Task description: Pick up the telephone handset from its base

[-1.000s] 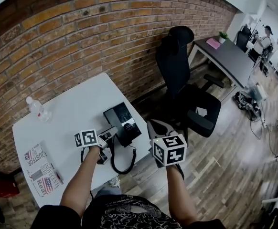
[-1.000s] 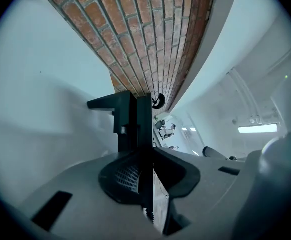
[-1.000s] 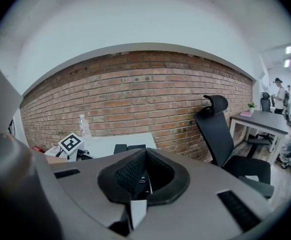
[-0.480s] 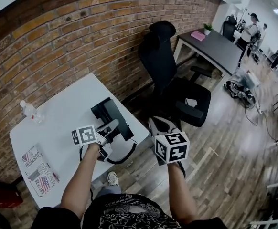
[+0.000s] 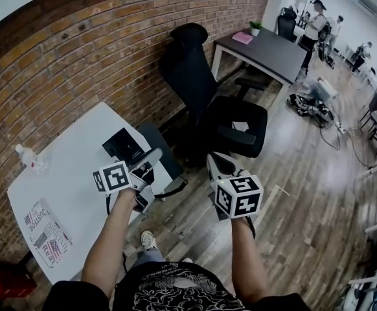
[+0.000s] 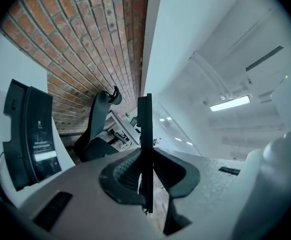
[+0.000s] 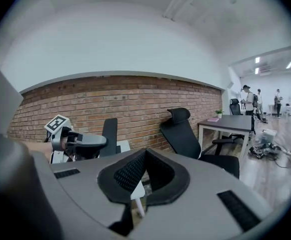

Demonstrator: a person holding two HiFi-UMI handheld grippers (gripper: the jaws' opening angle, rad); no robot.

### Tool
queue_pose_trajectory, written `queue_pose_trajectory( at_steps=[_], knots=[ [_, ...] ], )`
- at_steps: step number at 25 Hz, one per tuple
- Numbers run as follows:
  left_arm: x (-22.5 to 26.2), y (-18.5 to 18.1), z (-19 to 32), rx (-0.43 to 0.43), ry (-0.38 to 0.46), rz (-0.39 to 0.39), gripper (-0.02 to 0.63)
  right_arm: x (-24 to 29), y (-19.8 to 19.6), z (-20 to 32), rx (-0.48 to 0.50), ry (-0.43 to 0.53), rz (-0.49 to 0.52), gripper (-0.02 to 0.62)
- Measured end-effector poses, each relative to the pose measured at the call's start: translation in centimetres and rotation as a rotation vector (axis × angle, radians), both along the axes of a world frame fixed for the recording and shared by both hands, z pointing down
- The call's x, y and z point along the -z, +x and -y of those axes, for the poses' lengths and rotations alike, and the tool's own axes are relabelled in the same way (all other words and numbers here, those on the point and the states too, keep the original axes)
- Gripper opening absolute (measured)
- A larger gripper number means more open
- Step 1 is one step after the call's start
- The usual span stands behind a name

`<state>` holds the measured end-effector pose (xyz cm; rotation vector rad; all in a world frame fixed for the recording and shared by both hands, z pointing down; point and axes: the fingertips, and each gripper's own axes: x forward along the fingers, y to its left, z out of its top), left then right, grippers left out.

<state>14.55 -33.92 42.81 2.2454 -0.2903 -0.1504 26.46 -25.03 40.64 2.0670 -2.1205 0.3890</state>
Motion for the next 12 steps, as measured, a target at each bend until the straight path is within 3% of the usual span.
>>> queue_pose_trajectory(
  at_steps=[12],
  knots=[
    [3.4,6.4,-7.4,-0.109,0.114,-0.012,0.072,0.8,5.9,-8.7,-0.133,0.031,-0.009,0.000]
  ],
)
